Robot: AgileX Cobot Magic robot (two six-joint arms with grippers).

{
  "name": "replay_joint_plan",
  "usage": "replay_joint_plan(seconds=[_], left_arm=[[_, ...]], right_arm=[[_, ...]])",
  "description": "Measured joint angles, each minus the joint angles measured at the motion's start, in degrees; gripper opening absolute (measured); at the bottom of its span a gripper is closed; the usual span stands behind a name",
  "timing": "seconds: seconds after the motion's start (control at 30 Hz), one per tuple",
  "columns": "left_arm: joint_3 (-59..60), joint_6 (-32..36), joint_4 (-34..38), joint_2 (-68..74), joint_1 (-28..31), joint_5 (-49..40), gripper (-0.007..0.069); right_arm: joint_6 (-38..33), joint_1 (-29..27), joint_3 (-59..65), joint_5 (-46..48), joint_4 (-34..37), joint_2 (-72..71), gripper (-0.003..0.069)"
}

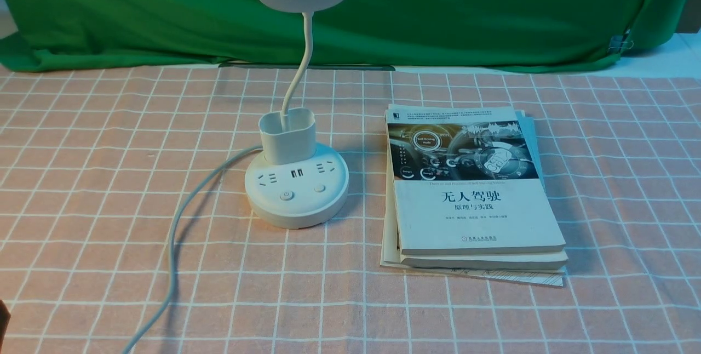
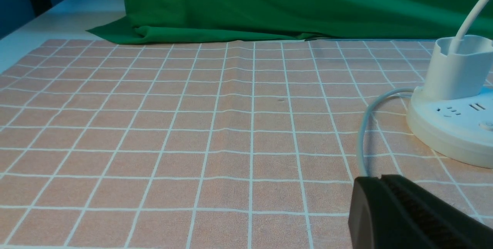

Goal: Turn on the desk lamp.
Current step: Use the left arm to press the button switch on the lamp holder

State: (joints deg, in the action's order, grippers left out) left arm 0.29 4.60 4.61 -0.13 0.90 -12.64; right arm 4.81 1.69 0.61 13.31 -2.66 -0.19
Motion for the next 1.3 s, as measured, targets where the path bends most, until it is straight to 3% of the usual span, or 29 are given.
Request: replay_joint_plan(seconds=[0.4,0.5,0.57,0.6,0.67,0.77,1.03,1.13,1.2,1.23,1.27,1.3], left_arm=[[0.00,-0.65,-0.35,0.00,0.00,0.05,0.0021],[0.00,-8.85,14.10,0.00,0.00,3.25,0.0021],[0.00,-18.21,31.46,0.00,0.00,6.51,0.0021],[0.00,-19.58,32.89,0.00,0.00,7.11,0.0021],[0.00,-24.65,46.37,0.00,0.00,11.04,0.0021],[0.00,-26.84,49.52,0.00,0.00,15.25,0.0021],[0.00,-30.15,48.19,0.00,0.00,21.73,0.0021],[-1.03,-30.27,40.36,0.00,0.00,20.24,0.0021],[-6.81,-30.27,28.39,-0.09,0.00,15.54,0.0021],[-8.14,-30.27,27.27,-0.09,0.00,14.72,0.0021],[-15.86,-30.39,16.20,0.95,0.00,10.15,0.0021],[-19.25,-30.39,10.82,2.57,0.00,7.73,0.0021]], right_arm=[[0.00,0.00,0.00,0.00,0.00,0.00,0.0239],[0.00,0.00,0.00,0.00,0.00,0.00,0.0239],[0.00,0.00,0.00,0.00,0.00,0.00,0.0239],[0.00,0.00,0.00,0.00,0.00,0.00,0.0239],[0.00,0.00,0.00,0.00,0.00,0.00,0.0239],[0.00,0.00,0.00,0.00,0.00,0.00,0.0239],[0.00,0.00,0.00,0.00,0.00,0.00,0.0239],[0.00,0.00,0.00,0.00,0.00,0.00,0.0239],[-0.01,0.00,0.00,0.00,0.00,0.00,0.0239],[-0.01,0.00,0.00,0.00,0.00,0.00,0.0239],[-0.01,0.00,0.00,0.00,0.00,0.00,0.0239],[-0.01,0.00,0.00,0.00,0.00,0.00,0.0239]])
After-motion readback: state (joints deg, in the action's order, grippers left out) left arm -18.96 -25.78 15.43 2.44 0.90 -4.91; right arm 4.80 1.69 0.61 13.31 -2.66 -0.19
